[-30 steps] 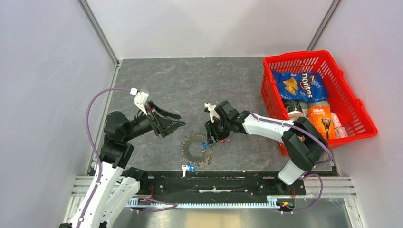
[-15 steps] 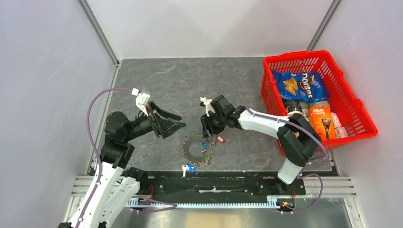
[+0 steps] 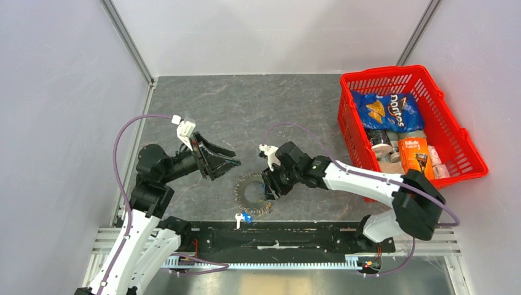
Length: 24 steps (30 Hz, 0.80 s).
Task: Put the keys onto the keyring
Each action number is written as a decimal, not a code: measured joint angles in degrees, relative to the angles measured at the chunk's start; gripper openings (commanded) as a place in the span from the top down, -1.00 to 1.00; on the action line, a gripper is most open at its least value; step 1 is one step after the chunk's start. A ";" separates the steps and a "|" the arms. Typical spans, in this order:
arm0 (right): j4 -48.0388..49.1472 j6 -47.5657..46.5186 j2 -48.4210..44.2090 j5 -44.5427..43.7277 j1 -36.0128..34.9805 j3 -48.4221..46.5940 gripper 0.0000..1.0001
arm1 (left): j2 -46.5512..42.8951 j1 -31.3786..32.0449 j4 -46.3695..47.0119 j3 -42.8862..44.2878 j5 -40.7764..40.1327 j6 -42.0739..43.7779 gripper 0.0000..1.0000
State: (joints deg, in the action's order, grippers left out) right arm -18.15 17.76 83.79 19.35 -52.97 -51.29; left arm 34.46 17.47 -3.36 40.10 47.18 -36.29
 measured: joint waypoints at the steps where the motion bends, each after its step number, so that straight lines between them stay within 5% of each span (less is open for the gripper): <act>1: 0.00 0.48 -1.42 -0.02 -0.48 0.68 -0.08 | 0.00 0.02 0.00 0.00 0.00 0.00 -0.36; 24: 7.28 8.33 6.56 3.85 -7.32 2.91 -0.07 | 0.04 0.02 -0.48 -0.20 -0.02 0.13 -0.36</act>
State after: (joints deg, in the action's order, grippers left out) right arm -10.87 26.09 90.35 23.20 -60.29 -48.38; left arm 34.50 17.50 -3.84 39.90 47.16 -36.16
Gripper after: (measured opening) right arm 0.535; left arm 0.680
